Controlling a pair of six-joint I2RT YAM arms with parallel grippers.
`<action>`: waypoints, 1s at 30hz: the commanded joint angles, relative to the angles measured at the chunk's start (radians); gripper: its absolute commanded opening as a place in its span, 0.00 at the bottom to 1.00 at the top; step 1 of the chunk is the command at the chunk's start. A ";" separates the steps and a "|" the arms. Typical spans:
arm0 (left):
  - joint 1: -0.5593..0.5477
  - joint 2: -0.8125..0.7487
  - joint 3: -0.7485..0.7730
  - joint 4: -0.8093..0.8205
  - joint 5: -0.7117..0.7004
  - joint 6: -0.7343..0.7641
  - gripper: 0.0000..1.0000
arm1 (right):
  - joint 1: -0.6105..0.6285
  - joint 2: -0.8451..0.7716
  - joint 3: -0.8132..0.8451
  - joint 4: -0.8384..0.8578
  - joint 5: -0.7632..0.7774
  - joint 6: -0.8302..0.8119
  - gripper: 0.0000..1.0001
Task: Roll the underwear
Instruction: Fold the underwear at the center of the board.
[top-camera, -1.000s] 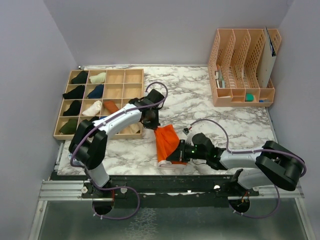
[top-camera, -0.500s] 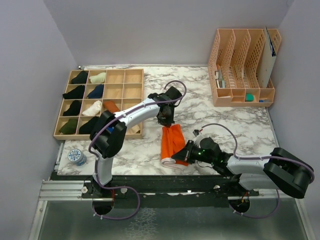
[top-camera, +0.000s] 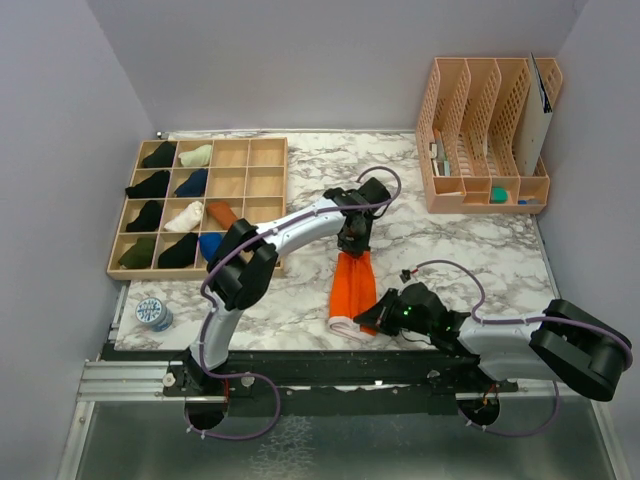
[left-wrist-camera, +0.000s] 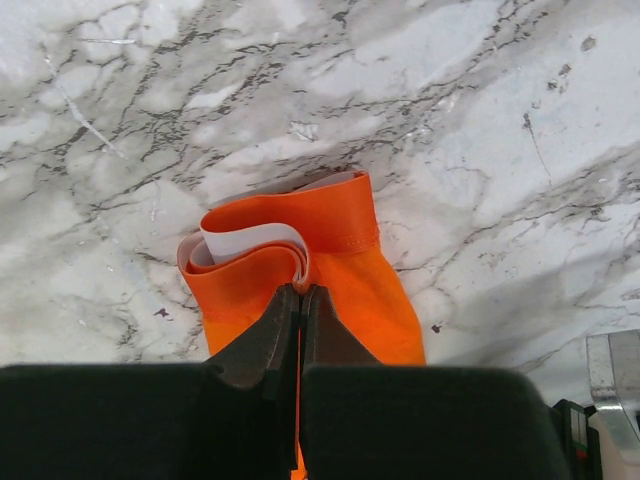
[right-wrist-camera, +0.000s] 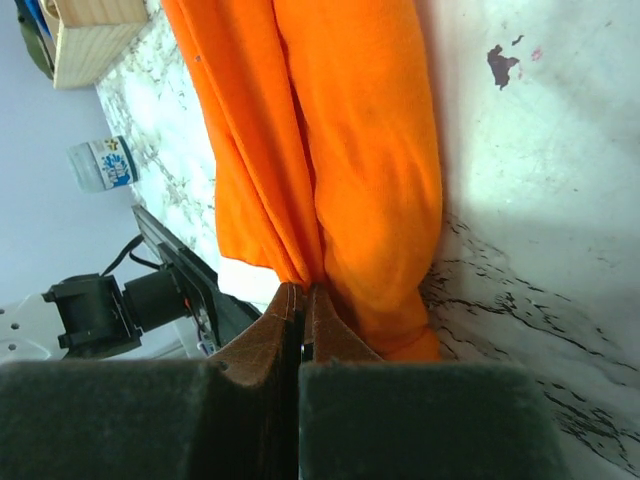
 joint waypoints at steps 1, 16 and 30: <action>-0.023 0.022 0.060 -0.007 -0.008 0.018 0.00 | 0.000 0.002 0.018 -0.099 0.020 0.001 0.00; -0.038 0.066 0.079 -0.006 -0.029 0.022 0.00 | 0.001 -0.297 0.207 -0.696 0.239 -0.145 0.47; -0.036 0.067 0.108 -0.005 -0.001 0.027 0.00 | -0.436 -0.073 0.329 -0.594 -0.138 -0.511 0.35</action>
